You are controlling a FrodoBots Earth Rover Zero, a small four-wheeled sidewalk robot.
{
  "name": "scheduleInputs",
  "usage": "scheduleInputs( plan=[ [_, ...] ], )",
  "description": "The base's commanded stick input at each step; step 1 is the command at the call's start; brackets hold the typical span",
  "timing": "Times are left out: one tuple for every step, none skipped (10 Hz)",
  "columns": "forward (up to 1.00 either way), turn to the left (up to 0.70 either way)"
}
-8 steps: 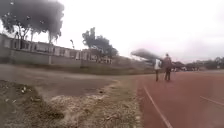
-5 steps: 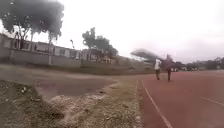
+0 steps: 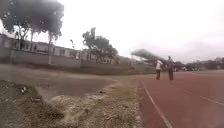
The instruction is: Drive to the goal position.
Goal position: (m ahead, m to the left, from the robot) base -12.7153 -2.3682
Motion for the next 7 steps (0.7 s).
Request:
scheduleInputs(
  plan=[
    [0.70, -0.35],
    [0.70, -0.35],
    [0.70, -0.35],
    [0.70, -0.35],
    [0.70, -0.35],
    [0.70, -0.35],
    [0.70, -0.35]
  ],
)
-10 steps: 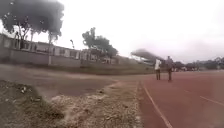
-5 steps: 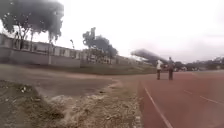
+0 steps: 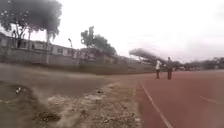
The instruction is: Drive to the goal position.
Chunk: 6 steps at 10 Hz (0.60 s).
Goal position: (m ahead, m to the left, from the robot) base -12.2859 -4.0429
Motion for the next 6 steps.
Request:
scheduleInputs(
  plan=[
    [0.70, -0.35],
    [0.70, -0.35],
    [0.70, -0.35],
    [0.70, -0.35],
    [0.70, -0.35],
    [0.70, -0.35]
  ],
)
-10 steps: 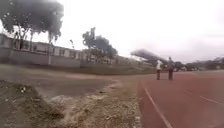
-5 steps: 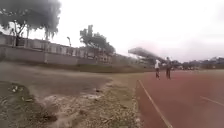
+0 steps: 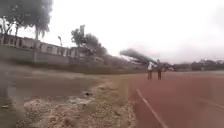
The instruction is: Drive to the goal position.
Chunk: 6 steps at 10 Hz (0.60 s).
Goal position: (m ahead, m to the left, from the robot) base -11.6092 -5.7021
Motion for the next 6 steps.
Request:
scheduleInputs(
  plan=[
    [0.70, -0.35],
    [0.41, -0.50],
    [0.02, -0.69],
    [0.00, -0.70],
    [0.00, -0.70],
    [0.00, -0.70]
  ],
)
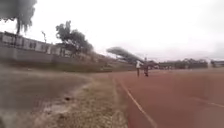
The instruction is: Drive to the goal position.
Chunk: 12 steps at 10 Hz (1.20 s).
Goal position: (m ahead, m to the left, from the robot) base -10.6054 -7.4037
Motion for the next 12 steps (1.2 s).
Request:
scheduleInputs(
  plan=[
    [0.00, -0.70],
    [0.00, -0.70],
    [0.00, -0.70],
    [0.00, -0.70],
    [0.00, -0.70],
    [0.00, -0.70],
    [0.00, -0.70],
    [0.00, -0.70],
    [0.00, -0.70],
    [0.00, -0.70],
    [0.00, -0.70],
    [0.00, -0.70]
  ],
)
